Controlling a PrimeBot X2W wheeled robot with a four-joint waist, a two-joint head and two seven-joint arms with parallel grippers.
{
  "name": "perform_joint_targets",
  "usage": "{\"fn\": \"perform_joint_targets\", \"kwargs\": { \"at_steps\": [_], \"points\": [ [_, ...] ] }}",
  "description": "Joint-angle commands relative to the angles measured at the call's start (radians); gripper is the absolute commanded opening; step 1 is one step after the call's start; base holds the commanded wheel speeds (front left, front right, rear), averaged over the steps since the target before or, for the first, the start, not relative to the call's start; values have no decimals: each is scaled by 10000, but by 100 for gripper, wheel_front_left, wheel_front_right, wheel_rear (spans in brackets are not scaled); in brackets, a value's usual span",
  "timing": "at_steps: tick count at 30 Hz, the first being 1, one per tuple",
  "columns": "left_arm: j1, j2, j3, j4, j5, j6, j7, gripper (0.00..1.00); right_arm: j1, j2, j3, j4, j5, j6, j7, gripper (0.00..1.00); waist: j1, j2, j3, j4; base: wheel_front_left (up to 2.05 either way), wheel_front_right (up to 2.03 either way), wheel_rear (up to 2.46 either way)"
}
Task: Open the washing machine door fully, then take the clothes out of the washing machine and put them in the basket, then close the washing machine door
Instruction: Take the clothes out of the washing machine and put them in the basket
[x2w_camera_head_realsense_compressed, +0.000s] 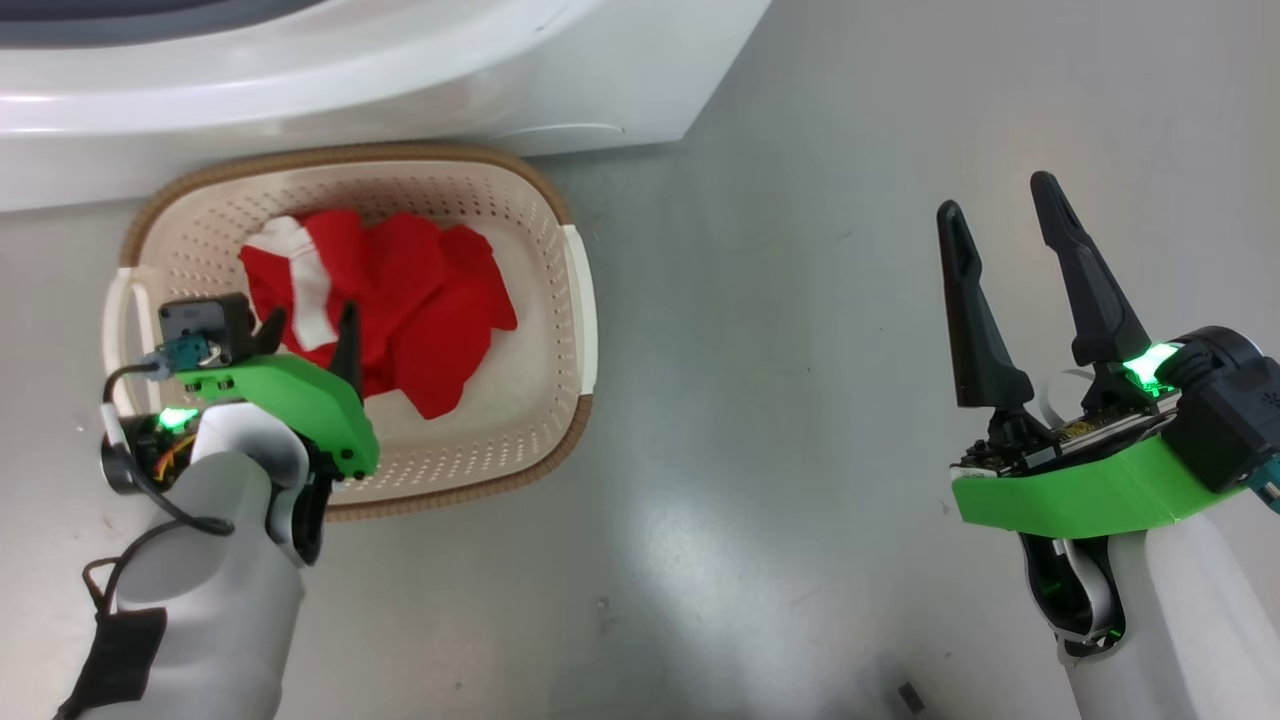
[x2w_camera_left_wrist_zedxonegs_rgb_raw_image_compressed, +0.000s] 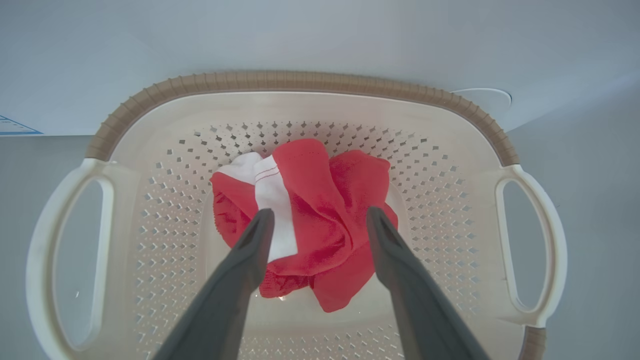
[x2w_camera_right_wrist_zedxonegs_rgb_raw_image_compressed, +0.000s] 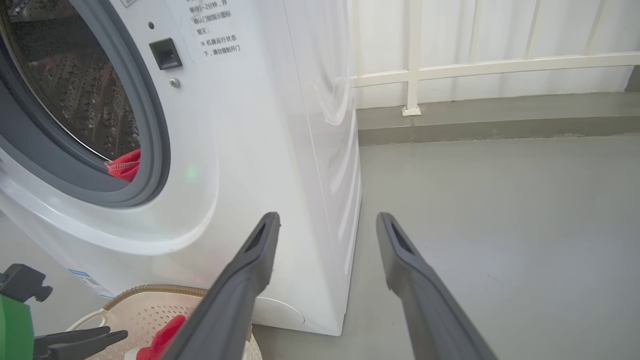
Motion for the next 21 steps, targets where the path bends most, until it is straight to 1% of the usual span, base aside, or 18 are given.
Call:
{"fn": "perform_joint_targets", "kwargs": {
  "at_steps": [1, 6, 11, 16, 20, 21],
  "points": [
    [64, 294, 147, -133, 4, 42, -221, 100, 188, 19, 174, -180, 70, 63, -63, 100, 0, 0, -112, 86, 0, 0, 0],
    [220, 195, 193, -567, -76, -14, -822, 100, 298, 19, 98, -106, 4, 63, -63, 100, 0, 0, -420, 230, 0, 0, 0],
    [728, 138, 271, -1410, -124, 47, -1086, 100, 411, 19, -52, -74, -122, 63, -63, 100, 0, 0, -782, 356, 0, 0, 0],
    [1477, 127, 393, -2770, -82, 309, -1174, 100, 581, 19, -188, -16, -256, 63, -63, 100, 0, 0, -1190, 448, 0, 0, 0],
    [2263, 102, 470, -3991, -118, 389, -1189, 100, 730, 19, -279, 46, -293, 63, -63, 100, 0, 0, -1564, 505, 0, 0, 0],
    [2263, 102, 470, -3991, -118, 389, -1189, 100, 730, 19, -279, 46, -293, 63, -63, 100, 0, 0, -1564, 505, 0, 0, 0]
  ]
}}
